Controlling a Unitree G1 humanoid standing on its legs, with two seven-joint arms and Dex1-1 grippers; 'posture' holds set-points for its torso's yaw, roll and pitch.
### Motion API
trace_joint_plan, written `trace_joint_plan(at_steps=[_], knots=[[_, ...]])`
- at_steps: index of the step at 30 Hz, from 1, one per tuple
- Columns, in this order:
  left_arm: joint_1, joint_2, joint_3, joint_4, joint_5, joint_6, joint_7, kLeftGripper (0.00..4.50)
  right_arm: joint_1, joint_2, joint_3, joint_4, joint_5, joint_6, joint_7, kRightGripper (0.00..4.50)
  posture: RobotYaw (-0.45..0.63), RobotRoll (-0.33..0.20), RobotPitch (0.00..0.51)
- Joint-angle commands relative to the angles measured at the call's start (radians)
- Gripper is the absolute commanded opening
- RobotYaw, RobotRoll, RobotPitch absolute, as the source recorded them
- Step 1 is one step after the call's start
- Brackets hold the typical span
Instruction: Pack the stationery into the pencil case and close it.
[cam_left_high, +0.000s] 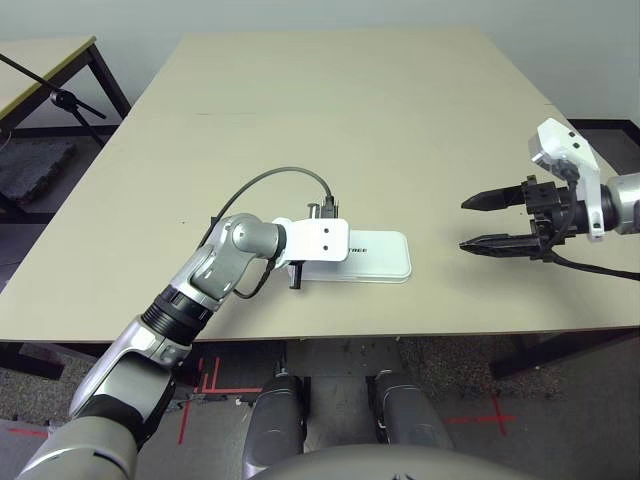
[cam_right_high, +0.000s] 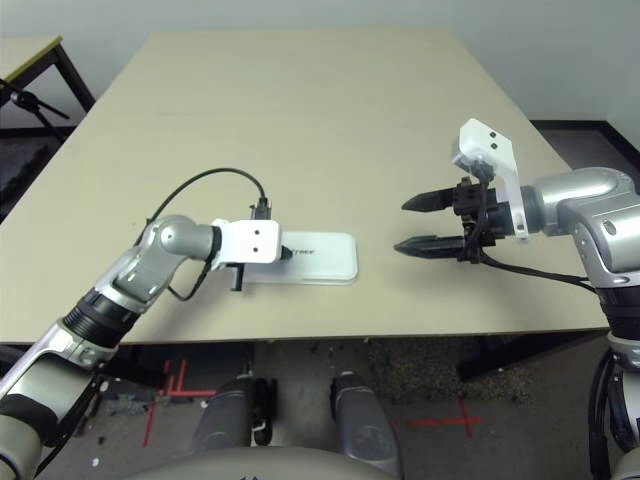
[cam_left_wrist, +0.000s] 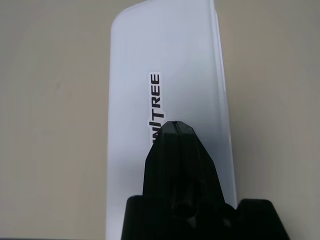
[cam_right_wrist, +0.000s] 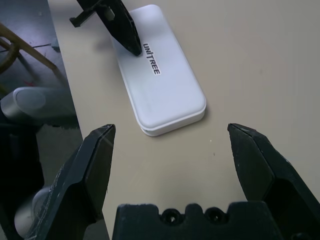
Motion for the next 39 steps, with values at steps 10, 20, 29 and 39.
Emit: trace_joint_plan(at_steps=[10,20,29,39], knots=[[-0.093,-0.130,0.504,0.378,-0.184,0.017,0.512,3.27,-0.014,0.332,-0.245,0.338,-0.044,-0.252,-0.476,4.50,-0.10,0.000,0.112],[-0.198,-0.022,0.793,0.789,-0.258,-0.199,0.849,4.48,-0.102,0.481,-0.438,0.735,-0.164,-0.688,-1.030,4.50,-0.09,0.000,0.119],[-0.190,-0.020,0.844,0.906,-0.283,-0.326,0.947,4.48,-0.163,0.458,-0.496,1.020,-0.201,-0.926,-1.274,4.50,-0.11,0.000,0.138],[-0.189,-0.034,0.836,0.913,-0.285,-0.344,0.964,4.48,-0.174,0.477,-0.479,1.023,-0.199,-0.941,-1.229,4.50,-0.12,0.000,0.158]])
